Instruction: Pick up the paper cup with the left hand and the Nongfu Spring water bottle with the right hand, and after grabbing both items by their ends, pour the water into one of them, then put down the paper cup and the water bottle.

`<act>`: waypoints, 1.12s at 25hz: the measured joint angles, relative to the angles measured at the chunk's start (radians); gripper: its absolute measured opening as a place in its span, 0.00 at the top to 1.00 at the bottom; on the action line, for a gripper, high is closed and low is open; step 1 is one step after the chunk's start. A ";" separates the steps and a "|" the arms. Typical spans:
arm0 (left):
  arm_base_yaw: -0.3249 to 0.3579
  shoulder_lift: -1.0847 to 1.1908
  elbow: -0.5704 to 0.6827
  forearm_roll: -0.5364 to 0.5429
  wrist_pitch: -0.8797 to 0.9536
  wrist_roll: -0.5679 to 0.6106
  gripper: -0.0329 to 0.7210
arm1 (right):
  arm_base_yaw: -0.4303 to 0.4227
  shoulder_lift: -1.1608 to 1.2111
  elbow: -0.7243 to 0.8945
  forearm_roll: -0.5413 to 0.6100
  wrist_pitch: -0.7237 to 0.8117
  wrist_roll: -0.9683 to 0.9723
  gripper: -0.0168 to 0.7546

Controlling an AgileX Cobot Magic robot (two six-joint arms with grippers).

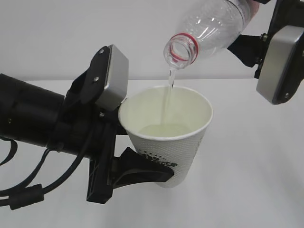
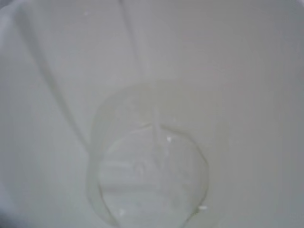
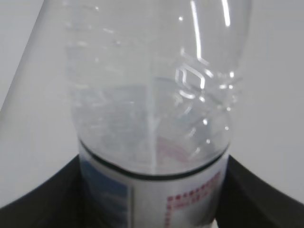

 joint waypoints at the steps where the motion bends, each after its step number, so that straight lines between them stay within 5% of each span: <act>1: 0.000 0.000 0.000 0.000 0.000 0.000 0.30 | 0.000 0.000 0.000 0.000 0.000 0.000 0.31; 28: 0.000 0.000 0.000 0.000 -0.009 0.000 0.30 | 0.000 -0.002 -0.001 0.000 -0.024 -0.014 0.31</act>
